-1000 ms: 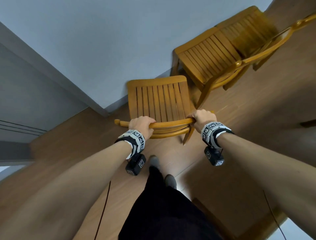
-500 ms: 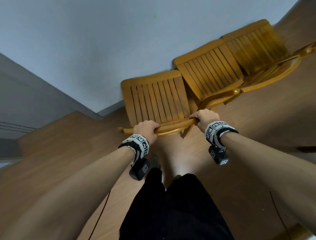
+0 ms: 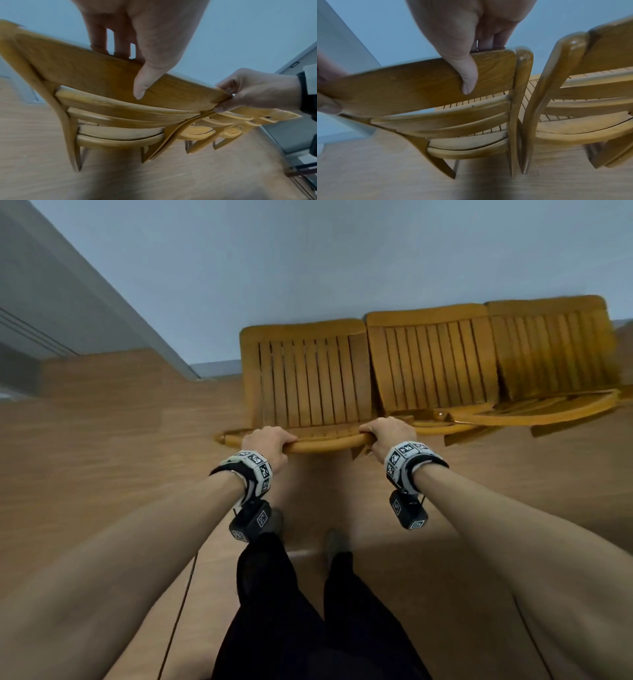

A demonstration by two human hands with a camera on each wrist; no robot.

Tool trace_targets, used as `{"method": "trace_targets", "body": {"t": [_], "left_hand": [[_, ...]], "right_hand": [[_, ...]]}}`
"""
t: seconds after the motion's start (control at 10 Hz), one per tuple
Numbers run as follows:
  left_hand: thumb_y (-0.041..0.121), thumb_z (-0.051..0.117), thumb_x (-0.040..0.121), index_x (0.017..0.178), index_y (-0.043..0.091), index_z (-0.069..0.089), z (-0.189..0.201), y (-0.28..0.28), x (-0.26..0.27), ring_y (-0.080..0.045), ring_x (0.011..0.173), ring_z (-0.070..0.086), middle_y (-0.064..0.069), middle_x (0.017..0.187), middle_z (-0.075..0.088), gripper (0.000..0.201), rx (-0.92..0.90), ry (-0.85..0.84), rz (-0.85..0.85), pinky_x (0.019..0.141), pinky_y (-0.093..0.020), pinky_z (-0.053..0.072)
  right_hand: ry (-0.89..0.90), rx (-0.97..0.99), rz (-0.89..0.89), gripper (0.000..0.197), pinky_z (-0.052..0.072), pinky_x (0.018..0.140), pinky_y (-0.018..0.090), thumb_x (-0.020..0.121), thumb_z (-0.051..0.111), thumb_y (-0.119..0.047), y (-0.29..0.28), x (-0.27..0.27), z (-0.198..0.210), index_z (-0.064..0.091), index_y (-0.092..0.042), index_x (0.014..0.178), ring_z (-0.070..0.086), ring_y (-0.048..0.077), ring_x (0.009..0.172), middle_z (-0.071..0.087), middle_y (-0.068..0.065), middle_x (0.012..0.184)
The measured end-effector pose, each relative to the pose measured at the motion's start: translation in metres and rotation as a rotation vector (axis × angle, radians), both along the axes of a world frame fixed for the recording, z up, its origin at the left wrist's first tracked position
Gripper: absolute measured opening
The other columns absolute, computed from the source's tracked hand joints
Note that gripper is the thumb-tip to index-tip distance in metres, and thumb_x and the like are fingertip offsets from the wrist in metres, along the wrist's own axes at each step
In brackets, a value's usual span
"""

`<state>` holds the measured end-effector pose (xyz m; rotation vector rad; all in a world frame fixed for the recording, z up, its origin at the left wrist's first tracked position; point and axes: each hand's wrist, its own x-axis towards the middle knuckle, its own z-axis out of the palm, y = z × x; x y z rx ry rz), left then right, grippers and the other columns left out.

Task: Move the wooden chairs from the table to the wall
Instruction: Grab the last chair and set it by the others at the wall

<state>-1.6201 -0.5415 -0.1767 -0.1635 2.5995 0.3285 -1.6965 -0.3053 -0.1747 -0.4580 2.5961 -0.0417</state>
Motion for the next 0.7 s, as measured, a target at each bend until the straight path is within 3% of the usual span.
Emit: {"method": "trace_targets", "body": {"t": [0.2, 0.4, 0.6, 0.7], "left_hand": [[0.010, 0.058, 0.086, 0.125, 0.040, 0.066, -0.009, 0.011, 0.010, -0.025, 0.106, 0.063, 0.005, 0.119, 0.067, 0.050, 0.018, 0.000, 0.109, 0.070, -0.031, 0.049], [0.009, 0.063, 0.084, 0.128, 0.023, 0.065, 0.006, 0.010, 0.020, -0.023, 0.110, 0.061, -0.001, 0.125, 0.065, 0.046, 0.109, 0.030, 0.250, 0.090, -0.037, 0.054], [0.017, 0.066, 0.086, 0.126, 0.023, 0.066, 0.027, 0.005, 0.031, -0.018, 0.102, 0.064, 0.001, 0.121, 0.068, 0.041, 0.154, 0.066, 0.240, 0.085, -0.035, 0.056], [0.020, 0.062, 0.089, 0.132, 0.022, 0.062, 0.039, 0.004, 0.025, -0.020, 0.115, 0.061, 0.001, 0.130, 0.064, 0.043, 0.140, 0.097, 0.170, 0.091, -0.037, 0.053]], "right_hand": [[0.070, -0.082, 0.020, 0.030, 0.054, 0.084, 0.038, 0.090, 0.065, -0.018, 0.011, 0.009, -0.017, 0.069, -0.033, 0.116, 0.062, 0.023, 0.104, 0.070, -0.003, 0.105], [-0.052, -0.256, -0.078, 0.049, 0.052, 0.093, 0.039, 0.087, 0.060, -0.008, 0.016, 0.014, -0.010, 0.061, -0.029, 0.132, 0.058, 0.023, 0.116, 0.063, -0.001, 0.126], [-0.025, -0.431, -0.144, 0.046, 0.053, 0.093, 0.039, 0.088, 0.059, -0.008, 0.021, 0.034, 0.003, 0.061, -0.027, 0.131, 0.060, 0.020, 0.111, 0.064, -0.003, 0.122], [0.024, -0.466, -0.164, 0.043, 0.051, 0.090, 0.033, 0.089, 0.058, -0.009, 0.019, 0.045, 0.010, 0.061, -0.028, 0.127, 0.060, 0.018, 0.109, 0.065, -0.005, 0.119]]}}
